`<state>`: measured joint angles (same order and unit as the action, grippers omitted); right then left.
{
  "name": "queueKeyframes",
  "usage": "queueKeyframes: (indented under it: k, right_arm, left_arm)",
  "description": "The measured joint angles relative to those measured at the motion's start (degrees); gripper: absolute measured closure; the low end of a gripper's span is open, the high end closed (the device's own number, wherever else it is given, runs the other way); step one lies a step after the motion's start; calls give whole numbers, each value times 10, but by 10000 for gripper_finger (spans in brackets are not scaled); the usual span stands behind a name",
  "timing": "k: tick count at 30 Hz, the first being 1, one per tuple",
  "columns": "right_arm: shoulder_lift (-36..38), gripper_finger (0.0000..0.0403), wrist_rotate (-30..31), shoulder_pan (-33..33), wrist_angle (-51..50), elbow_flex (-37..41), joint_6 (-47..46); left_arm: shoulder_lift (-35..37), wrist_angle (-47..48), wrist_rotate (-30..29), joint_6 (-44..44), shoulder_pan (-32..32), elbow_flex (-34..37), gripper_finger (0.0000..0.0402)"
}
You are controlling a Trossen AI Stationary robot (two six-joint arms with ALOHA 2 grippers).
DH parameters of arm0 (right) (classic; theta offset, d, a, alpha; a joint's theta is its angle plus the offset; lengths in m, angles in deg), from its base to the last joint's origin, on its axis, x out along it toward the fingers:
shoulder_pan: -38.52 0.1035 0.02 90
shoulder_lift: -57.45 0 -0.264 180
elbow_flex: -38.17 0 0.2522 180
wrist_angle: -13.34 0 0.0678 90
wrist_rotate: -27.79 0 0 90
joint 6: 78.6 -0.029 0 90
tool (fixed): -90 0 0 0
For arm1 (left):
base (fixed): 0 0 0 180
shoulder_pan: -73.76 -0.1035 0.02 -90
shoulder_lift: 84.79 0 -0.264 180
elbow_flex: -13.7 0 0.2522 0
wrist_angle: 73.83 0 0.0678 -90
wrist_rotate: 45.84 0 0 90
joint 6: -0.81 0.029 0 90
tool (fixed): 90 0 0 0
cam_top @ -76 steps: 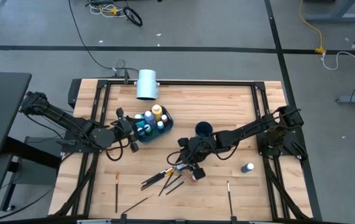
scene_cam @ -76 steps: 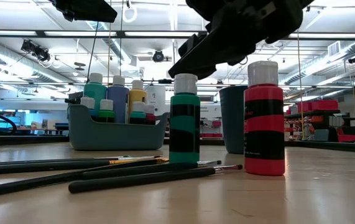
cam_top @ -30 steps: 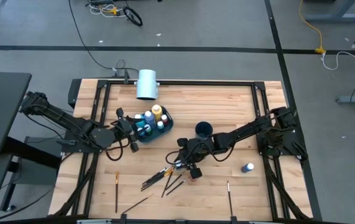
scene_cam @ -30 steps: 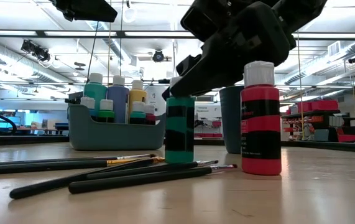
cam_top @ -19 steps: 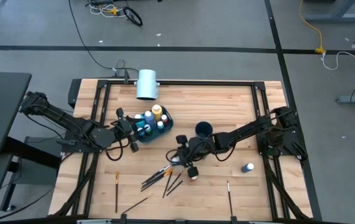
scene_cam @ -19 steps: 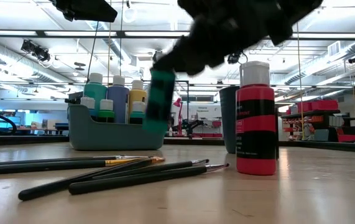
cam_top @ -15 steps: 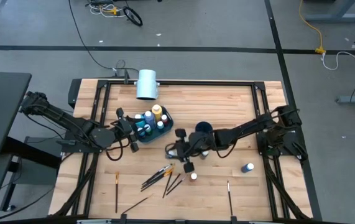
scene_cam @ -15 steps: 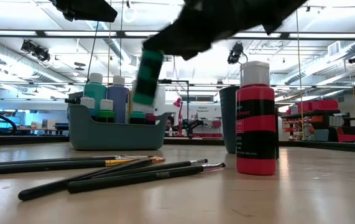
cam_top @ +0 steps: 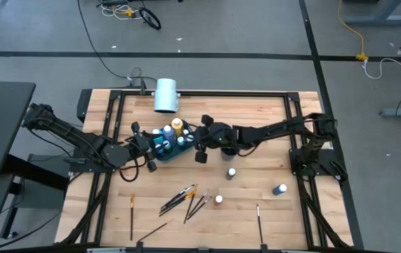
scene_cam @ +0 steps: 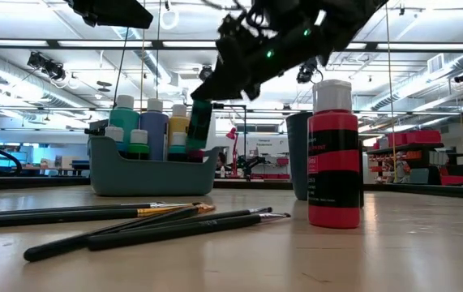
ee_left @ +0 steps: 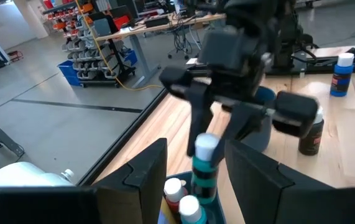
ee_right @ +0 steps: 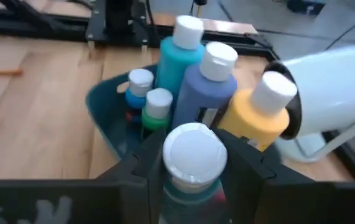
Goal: Pick & Place Paint Supplies
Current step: Put the small green paint bottle into the blue bin
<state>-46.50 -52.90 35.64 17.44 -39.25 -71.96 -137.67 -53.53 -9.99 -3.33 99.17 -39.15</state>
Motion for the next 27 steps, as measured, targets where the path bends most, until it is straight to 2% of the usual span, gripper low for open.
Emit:
queueKeyframes:
  k: [2, 15, 27]
  right_arm:
    - [-4, 285, -3, -5, -22, 1, -2]
    - [-70, 278, 18, -19, -4, 0, -9]
    - [-71, 243, 1, -39, 1, 0, -2]
  left_arm:
    - [0, 0, 0, 0, 0, 0, 231]
    - [0, 0, 0, -1, 0, 0, 231]
    - [0, 0, 0, -1, 0, 0, 231]
